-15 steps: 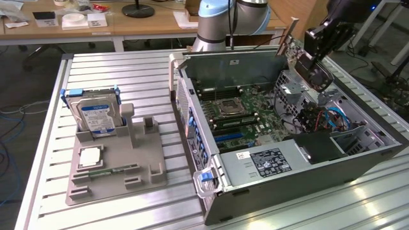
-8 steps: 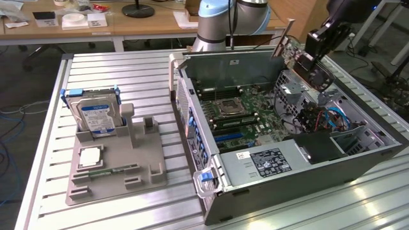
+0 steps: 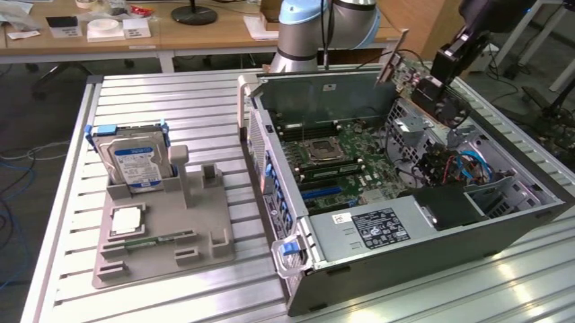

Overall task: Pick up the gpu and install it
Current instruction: 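Insert the gpu into the slot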

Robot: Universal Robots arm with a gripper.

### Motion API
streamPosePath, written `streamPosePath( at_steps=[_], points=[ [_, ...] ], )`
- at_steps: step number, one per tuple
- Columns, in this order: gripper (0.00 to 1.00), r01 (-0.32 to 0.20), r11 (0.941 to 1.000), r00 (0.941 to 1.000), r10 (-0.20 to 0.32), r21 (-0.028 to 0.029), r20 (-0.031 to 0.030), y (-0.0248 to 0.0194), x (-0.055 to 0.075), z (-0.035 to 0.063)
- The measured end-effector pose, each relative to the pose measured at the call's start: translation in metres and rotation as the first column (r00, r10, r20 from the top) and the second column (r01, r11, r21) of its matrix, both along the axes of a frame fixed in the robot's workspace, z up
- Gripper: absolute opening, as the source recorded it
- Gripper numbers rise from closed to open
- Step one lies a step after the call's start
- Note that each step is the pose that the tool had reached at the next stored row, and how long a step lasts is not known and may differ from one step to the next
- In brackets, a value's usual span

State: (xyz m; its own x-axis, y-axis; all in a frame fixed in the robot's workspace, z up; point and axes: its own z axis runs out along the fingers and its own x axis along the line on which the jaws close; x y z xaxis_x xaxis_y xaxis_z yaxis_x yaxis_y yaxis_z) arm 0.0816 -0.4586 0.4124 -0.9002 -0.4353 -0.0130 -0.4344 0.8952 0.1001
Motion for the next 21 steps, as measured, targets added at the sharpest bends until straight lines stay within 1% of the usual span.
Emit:
streamPosePath(
  at_steps=[3, 6, 9, 11, 13, 16, 19, 21],
  points=[
    [0.27, -0.054, 0.9985, 0.9985, 0.054, -0.0024, 0.0, 0.0, 0.0, -0.0002],
    [0.27, -0.106, 0.9943, 0.9943, 0.106, -0.0049, -0.0003, 0.0, 0.0, -0.0004],
    [0.27, -0.158, 0.9874, 0.9874, 0.158, -0.0071, -0.0005, 0.0, 0.0, -0.0006],
    [0.27, -0.194, 0.981, 0.981, 0.194, -0.0084, -0.0008, 0.0, 0.0, -0.0008],
    [0.27, -0.229, 0.9735, 0.9735, 0.229, -0.0097, -0.0011, 0.0, 0.0, -0.0009],
    [0.27, -0.28, 0.9599, 0.9599, 0.28, -0.0115, -0.0016, 0.0, 0.0, -0.0012],
    [0.27, -0.332, 0.9431, 0.9432, 0.332, -0.0134, -0.0021, 0.0, 0.0, -0.0014],
    [0.27, -0.365, 0.9307, 0.9308, 0.365, -0.0144, -0.0026, 0.0, 0.0, -0.0016]
  ],
)
